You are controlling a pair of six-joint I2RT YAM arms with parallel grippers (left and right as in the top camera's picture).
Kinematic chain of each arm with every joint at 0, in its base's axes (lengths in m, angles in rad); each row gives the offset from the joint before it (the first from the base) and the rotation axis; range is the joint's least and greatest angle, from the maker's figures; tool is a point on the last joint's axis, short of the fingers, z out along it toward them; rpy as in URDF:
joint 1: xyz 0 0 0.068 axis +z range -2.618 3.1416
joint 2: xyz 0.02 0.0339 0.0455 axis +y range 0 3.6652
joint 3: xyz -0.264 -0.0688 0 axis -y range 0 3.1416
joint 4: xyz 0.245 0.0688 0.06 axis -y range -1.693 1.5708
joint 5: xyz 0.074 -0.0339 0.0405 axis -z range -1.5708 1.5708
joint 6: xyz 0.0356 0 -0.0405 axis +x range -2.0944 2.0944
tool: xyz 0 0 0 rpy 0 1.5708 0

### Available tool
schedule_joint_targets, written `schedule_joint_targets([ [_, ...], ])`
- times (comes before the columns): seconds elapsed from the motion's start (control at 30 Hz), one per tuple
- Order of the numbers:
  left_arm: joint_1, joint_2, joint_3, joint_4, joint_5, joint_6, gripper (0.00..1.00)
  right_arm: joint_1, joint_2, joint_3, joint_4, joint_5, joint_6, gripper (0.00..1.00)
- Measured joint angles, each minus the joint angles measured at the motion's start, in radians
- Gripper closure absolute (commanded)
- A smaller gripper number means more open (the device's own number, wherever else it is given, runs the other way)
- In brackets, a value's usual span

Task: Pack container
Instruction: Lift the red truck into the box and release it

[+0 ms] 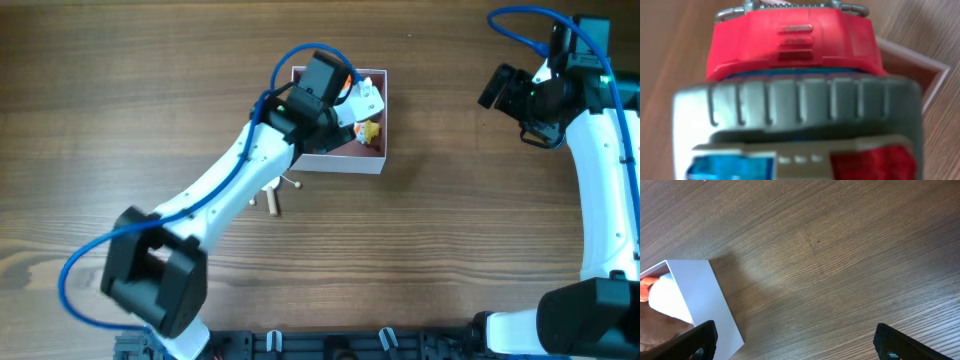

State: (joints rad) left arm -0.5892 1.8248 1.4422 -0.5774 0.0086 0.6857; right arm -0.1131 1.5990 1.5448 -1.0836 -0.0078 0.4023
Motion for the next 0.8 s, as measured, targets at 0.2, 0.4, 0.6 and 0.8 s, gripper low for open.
schedule_joint_targets([
  [0.2, 0.0, 0.066, 0.0, -0.002, 0.0, 0.048, 0.78, 0.0, 0.0, 0.0, 0.0, 0.0, 0.0, 0.0],
  [0.4, 0.0, 0.069, 0.0, 0.002, 0.001, 0.07, 0.62, 0.0, 0.0, 0.0, 0.0, 0.0, 0.0, 0.0],
  [0.6, -0.001, 0.069, 0.0, 0.002, 0.016, 0.073, 0.62, 0.0, 0.0, 0.0, 0.0, 0.0, 0.0, 0.0],
  [0.8, -0.013, 0.069, 0.0, -0.036, 0.058, 0.073, 0.64, 0.0, 0.0, 0.0, 0.0, 0.0, 0.0, 0.0],
])
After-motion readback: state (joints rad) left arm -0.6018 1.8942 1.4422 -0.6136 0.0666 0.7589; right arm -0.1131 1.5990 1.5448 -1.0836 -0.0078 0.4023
